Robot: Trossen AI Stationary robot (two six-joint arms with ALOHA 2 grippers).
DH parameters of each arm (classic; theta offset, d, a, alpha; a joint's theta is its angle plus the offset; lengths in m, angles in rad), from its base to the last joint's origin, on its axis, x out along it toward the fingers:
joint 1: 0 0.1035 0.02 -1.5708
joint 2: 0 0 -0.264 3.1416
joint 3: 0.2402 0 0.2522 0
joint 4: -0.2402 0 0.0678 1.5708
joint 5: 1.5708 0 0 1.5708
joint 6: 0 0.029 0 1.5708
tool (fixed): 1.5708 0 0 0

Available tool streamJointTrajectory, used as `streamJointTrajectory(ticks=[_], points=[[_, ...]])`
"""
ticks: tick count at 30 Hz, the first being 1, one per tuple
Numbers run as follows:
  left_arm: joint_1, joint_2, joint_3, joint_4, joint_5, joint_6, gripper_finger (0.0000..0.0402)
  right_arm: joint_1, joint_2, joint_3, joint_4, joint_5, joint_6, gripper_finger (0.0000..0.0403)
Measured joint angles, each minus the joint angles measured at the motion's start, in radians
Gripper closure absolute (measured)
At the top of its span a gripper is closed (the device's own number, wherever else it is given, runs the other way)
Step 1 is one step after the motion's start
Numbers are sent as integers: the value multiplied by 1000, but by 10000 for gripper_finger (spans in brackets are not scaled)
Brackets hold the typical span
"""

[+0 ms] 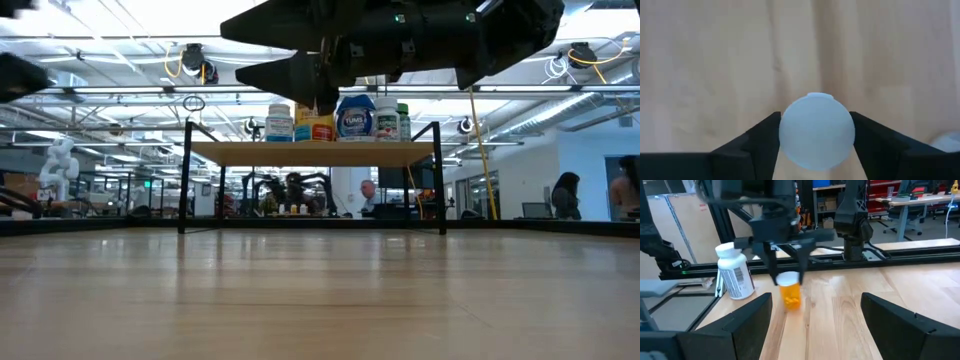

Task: Pick and place medicine bottles onto shelf by color
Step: Put the orange pill bottle on the shelf

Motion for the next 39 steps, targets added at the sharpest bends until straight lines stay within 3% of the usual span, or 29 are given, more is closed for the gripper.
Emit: streamJointTrajectory(ticks=[6,11,15,21,25,32,39], points=[[223,-80,51,-107,-14,244,143,0,-28,0,-79,1,-1,101],[450,-98,180,-168,-56,455,176,0,-48,0,-162,54,7,101],[573,-99,257,-197,-2,533,208,0,-51,-3,-196,52,48,101],[611,-98,145,-46,34,425,209,0,-51,-50,-197,102,140,101],[619,-97,-2,161,107,361,170,0,-51,-71,-197,178,225,101],[656,-97,-160,352,218,304,87,0,-51,-73,-186,182,287,101],[678,-97,-202,442,238,268,63,0,-51,-73,-171,182,291,101]])
